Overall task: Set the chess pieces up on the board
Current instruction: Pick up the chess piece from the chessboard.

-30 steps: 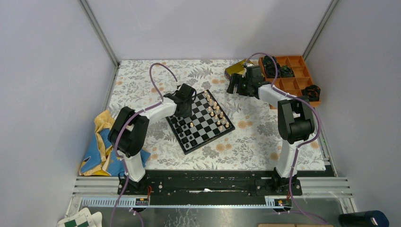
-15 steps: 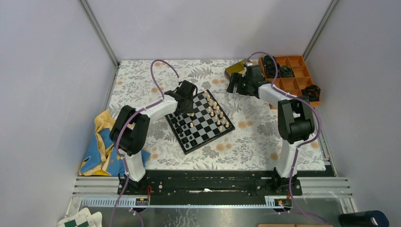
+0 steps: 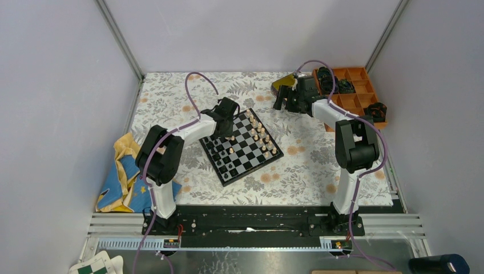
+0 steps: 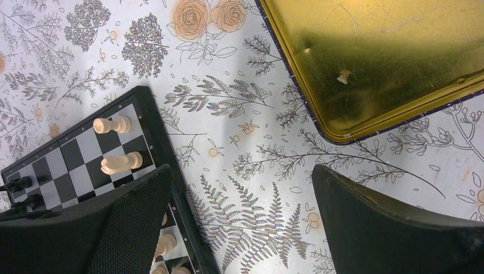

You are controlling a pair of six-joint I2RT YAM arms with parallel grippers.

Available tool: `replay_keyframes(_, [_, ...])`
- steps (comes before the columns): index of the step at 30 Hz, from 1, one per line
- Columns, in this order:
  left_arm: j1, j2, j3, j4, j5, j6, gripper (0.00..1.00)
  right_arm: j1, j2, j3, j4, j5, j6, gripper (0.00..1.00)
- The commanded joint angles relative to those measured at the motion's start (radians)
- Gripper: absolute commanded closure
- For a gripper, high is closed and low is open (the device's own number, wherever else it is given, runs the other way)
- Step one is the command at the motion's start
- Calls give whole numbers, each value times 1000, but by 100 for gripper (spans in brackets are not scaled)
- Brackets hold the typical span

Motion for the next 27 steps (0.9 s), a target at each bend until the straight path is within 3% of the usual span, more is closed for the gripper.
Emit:
replay_keyframes(1, [1, -9, 24, 27, -6, 14, 78, -7, 10, 52, 4, 4, -8, 0])
replay_keyframes(12, [1, -26, 49, 27, -36, 15, 100, -5, -1, 51, -1, 11, -12, 0])
replay_keyframes(27, [1, 162, 352, 28, -26, 22, 100, -7, -9, 70, -11, 30, -9, 0])
